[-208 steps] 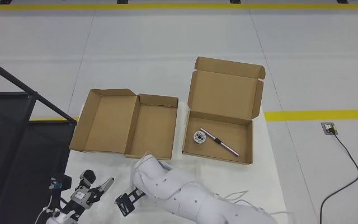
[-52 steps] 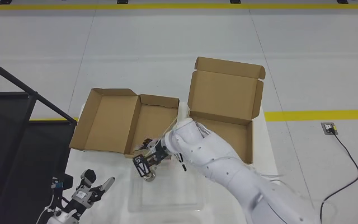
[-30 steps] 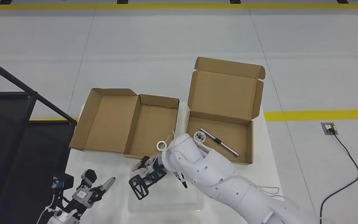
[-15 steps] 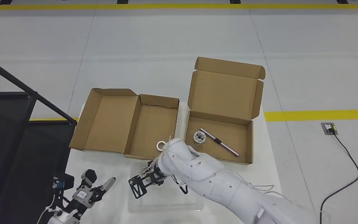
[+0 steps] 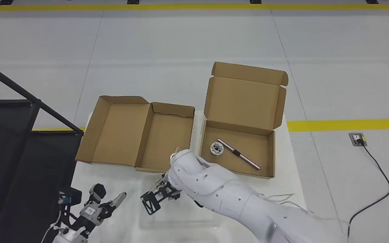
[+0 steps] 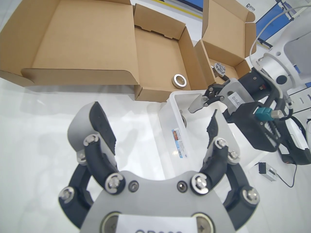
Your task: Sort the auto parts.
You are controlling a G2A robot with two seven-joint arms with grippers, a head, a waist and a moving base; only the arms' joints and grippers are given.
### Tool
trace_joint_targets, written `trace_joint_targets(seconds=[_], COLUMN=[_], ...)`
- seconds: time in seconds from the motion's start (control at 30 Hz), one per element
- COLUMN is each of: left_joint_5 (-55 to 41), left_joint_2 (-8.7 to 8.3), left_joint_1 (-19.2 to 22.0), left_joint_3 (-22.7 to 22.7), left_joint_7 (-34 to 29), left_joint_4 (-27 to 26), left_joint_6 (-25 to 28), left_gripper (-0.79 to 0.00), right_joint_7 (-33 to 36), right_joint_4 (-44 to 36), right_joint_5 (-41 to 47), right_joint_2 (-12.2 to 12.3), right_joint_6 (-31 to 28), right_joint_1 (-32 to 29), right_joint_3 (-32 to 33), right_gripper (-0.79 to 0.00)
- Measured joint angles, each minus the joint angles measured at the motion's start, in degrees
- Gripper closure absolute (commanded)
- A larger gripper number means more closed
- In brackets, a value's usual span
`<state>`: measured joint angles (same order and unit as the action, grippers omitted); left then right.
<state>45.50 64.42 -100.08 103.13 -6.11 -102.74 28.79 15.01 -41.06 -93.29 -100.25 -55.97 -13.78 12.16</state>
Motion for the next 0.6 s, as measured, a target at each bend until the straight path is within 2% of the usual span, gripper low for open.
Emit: trace_joint_targets(seconds=[0.13,0.6], left_joint_5=[0.04,-0.32], left_joint_2=[0.01,-0.01], left_joint_1=[0.00,0.11], left_joint_3=[-0.05,-0.11], left_joint_7=[0.08,-0.40], left_joint_4=[0.01,0.01], left_joint_6=[-0.06,-0.19], left_gripper=[-0.785,-0.785], right_joint_7=[-0.28,-3.18], right_joint_4=[2.58,9.76], right_joint_5=[-0.13,-3.93], right_joint_2=[-1.59,-6.79], right_joint_6=[0.64,2.24], right_joint_1=[0.02,0.44], right_joint_3=[-0.06,-1.54], right_gripper=[-0.391,-0.388])
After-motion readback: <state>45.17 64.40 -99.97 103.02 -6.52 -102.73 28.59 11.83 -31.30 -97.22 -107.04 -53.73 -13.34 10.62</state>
